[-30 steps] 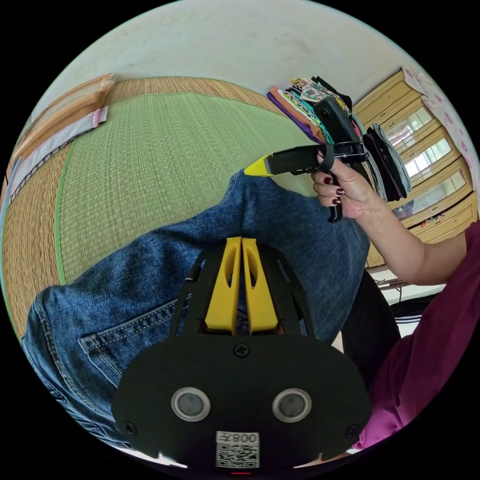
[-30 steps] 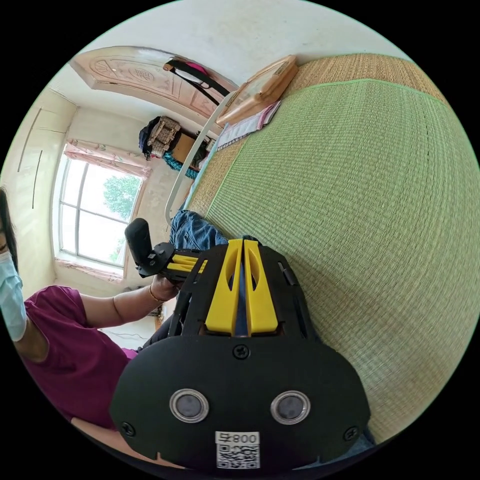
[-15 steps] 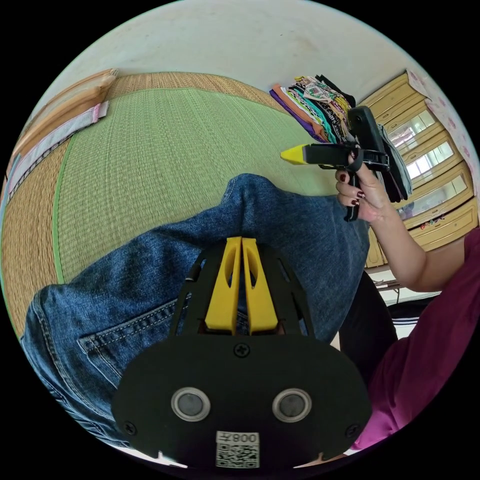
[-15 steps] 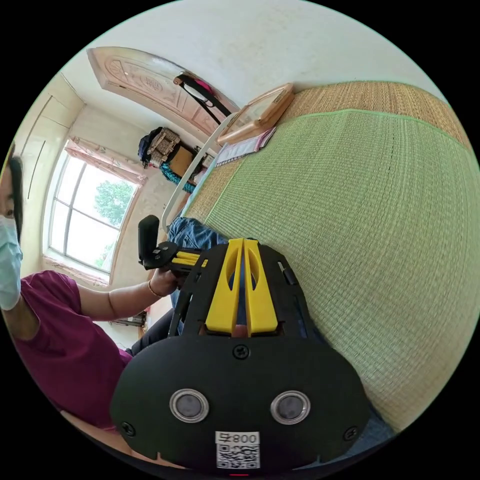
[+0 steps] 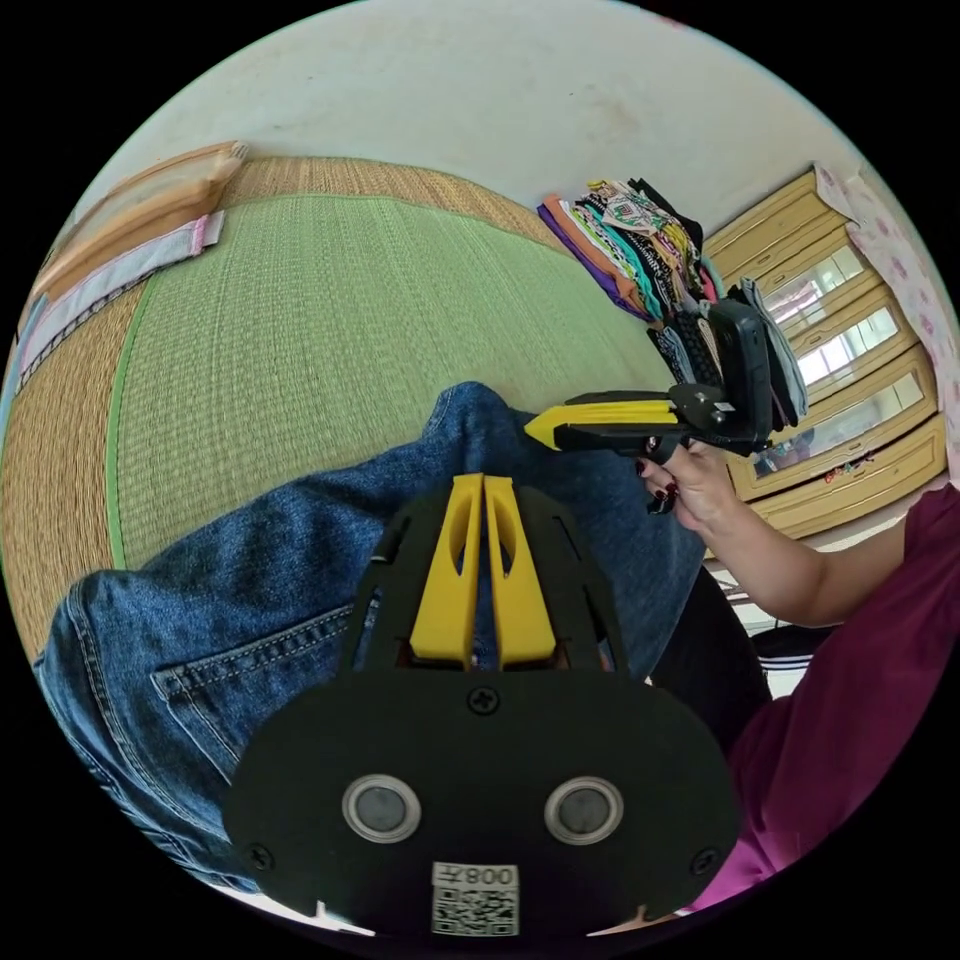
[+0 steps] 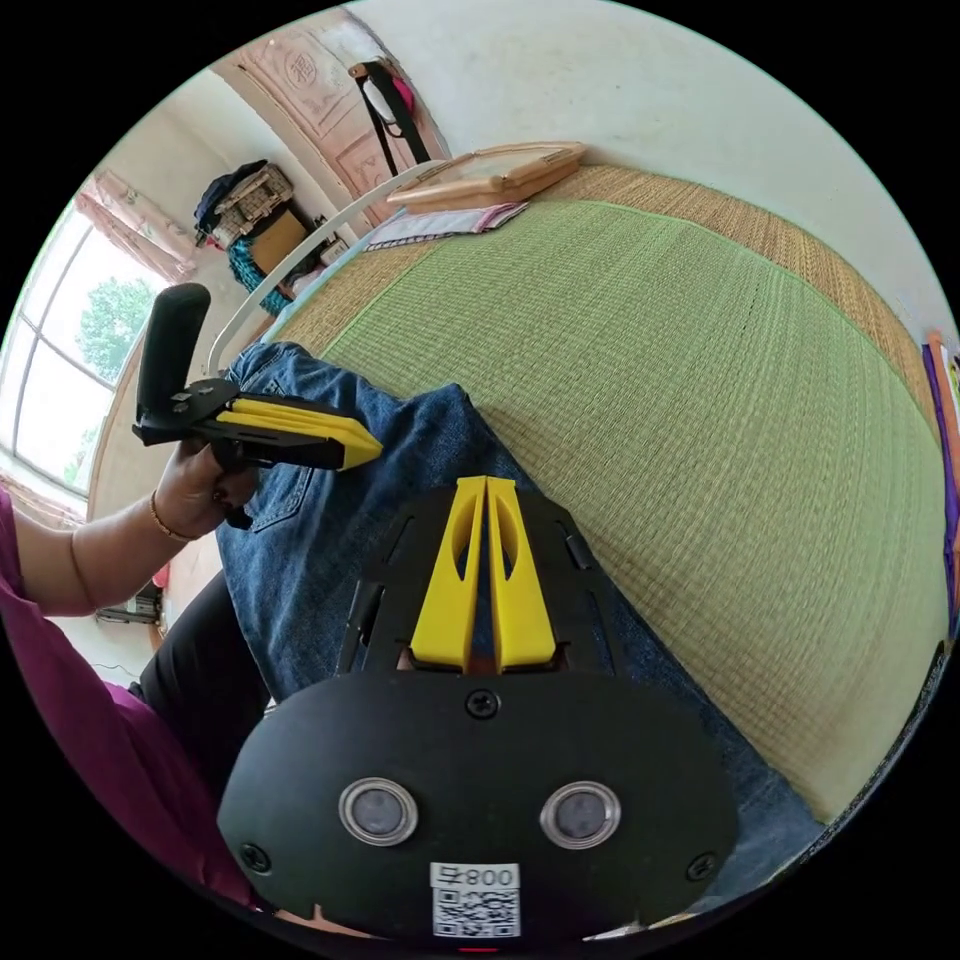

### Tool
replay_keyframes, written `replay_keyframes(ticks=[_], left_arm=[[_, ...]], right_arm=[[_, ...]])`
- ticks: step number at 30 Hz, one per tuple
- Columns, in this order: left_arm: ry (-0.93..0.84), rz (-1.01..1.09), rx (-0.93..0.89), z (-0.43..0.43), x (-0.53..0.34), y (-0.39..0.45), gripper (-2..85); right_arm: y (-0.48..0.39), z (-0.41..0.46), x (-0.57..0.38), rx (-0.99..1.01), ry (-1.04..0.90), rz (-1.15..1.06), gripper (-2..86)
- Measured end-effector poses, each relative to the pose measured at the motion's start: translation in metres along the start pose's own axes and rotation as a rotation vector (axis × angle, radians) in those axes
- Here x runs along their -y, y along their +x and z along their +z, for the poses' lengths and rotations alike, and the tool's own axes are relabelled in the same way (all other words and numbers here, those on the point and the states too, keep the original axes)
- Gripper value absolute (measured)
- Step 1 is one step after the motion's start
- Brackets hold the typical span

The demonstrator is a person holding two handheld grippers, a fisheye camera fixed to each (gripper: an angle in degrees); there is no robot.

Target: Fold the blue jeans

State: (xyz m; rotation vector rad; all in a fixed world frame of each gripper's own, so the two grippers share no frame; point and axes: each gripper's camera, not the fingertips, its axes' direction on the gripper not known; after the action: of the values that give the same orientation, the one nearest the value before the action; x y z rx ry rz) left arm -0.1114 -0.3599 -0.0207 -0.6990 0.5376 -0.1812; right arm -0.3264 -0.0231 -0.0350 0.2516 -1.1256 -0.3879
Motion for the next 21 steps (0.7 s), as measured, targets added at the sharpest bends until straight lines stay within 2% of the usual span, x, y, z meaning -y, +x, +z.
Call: replay_keyframes(ticks=[6, 12, 15, 21], left_arm=[[-0.053, -0.003, 0.1, 0.02, 0.015, 0.005, 0.0], [0.025, -0.031, 0.152, -0.015, -0.013, 0.021, 0.0], [0.103, -0.086, 0.253, -0.055, -0.046, 0.019, 0.0], [0.275, -0.374, 0.572, -0.14, -0.123, -0.013, 0.0]], right_arm=[[-0.005, -0.002, -0.003, 0.029, -0.012, 0.045, 0.2], [-0.006, -0.02, -0.021, -0.031, 0.004, 0.088, 0.1], [-0.008, -0.023, -0.023, 0.052, 0.02, 0.095, 0.1], [-0.038, -0.018, 0.019, 0.085, 0.063, 0.006, 0.1]])
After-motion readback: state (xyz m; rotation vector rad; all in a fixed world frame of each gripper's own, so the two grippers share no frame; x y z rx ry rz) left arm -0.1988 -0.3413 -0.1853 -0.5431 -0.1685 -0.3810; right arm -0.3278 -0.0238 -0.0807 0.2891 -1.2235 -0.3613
